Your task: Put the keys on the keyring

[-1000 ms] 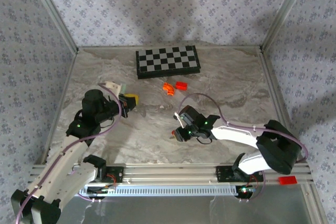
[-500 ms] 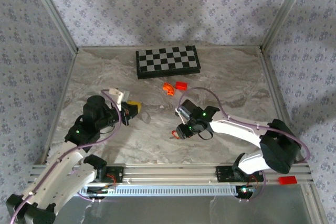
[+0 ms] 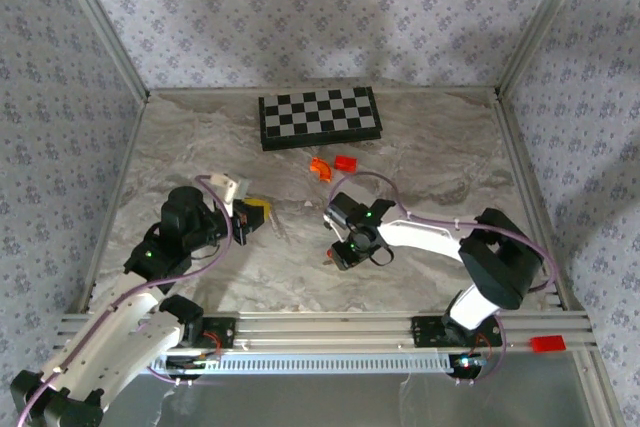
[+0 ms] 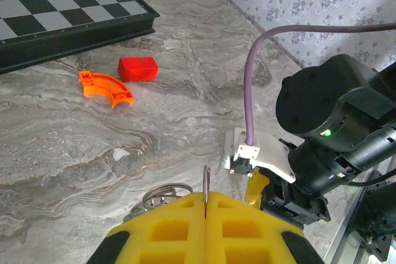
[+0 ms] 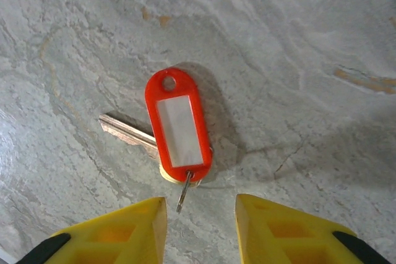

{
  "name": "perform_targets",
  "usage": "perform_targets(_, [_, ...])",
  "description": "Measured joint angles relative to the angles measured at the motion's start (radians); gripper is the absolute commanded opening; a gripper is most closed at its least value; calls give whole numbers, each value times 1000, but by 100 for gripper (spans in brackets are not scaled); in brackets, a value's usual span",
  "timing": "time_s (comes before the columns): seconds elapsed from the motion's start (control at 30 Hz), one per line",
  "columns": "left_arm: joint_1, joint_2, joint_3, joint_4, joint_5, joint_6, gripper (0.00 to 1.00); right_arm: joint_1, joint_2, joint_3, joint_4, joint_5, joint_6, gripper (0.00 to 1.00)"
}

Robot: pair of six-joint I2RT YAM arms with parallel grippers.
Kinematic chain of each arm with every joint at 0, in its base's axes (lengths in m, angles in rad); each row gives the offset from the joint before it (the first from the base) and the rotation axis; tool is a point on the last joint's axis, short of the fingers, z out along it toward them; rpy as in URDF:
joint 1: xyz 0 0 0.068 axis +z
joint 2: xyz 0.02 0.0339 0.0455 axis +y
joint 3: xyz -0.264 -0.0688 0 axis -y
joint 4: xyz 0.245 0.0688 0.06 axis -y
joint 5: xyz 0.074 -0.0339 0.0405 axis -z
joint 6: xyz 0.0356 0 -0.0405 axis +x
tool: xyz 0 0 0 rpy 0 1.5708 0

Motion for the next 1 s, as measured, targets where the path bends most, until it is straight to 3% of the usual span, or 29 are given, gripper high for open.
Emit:
perform_targets(0.13, [0,0,0,0,0,0,0,9,18,13,8,-7,-6,31])
perform_targets(0.27, [0,0,0,0,0,0,0,11,34,14,21,-14,-15,20])
perform_targets(0.63, [0,0,0,0,-8,0,0,32,47,20,24,6,-34,3])
perform_targets(0.83, [0,0,0,0,-19,0,0,47,41,20,24,60,-41,0])
perform_targets(1.0, [0,0,-3,3,-26,-1,0,95,-43,-66,96,183,-16,0])
